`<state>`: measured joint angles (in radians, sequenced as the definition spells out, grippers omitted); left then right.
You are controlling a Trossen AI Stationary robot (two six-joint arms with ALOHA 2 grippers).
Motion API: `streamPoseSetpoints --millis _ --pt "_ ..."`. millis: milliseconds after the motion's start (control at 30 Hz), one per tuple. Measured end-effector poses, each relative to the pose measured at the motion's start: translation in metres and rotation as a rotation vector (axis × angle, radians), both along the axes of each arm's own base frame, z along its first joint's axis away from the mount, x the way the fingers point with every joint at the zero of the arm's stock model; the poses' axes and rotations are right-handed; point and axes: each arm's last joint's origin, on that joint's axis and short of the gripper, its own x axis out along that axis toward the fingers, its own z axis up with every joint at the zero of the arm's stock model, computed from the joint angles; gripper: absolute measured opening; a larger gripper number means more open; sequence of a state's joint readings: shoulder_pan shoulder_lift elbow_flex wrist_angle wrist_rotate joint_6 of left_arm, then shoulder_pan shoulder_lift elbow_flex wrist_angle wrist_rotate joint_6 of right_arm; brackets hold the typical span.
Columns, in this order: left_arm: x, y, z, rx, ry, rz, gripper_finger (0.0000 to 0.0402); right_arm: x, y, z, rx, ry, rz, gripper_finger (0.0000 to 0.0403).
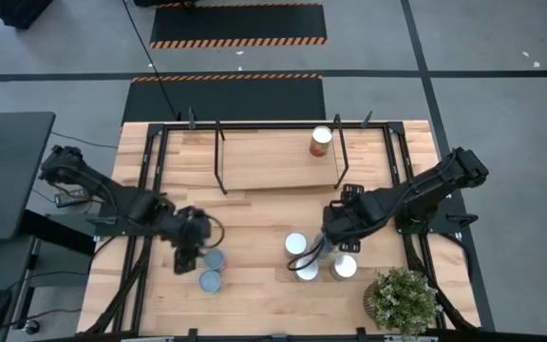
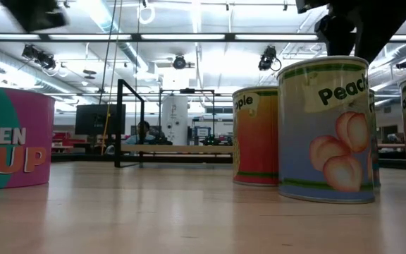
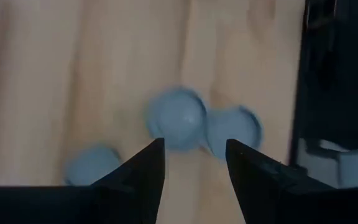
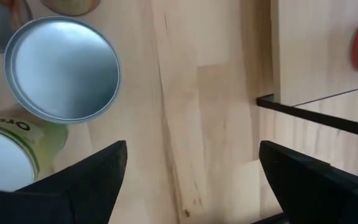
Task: Pick and place cans onto a shelf
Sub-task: Adjust the canned goods
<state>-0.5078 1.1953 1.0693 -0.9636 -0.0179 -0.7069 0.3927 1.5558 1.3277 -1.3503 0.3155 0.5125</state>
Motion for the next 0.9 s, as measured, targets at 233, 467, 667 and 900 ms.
streamPoseSetpoints --millis 233,467,667,900 --pt "-0.02 -0.027 -0.036 -0.093 0.107 0.135 0.0176 -0.004 0.01 0.001 -0.054 -0.025 0.042 0.0373" --pt "-0.024 -0.051 -0.064 -0.201 0.101 0.178 0.0173 -0.007 0.012 0.0 -0.067 -0.001 0.075 0.0373" --pt "-0.011 -0.068 -0.088 -0.197 0.165 0.18 0.0156 -0.003 0.007 0.0 -0.063 0.001 0.094 0.0373" --pt "0.003 -0.08 -0.111 -0.192 0.193 0.169 0.0144 -0.001 0.001 0.0 -0.061 0.007 0.086 0.0373"
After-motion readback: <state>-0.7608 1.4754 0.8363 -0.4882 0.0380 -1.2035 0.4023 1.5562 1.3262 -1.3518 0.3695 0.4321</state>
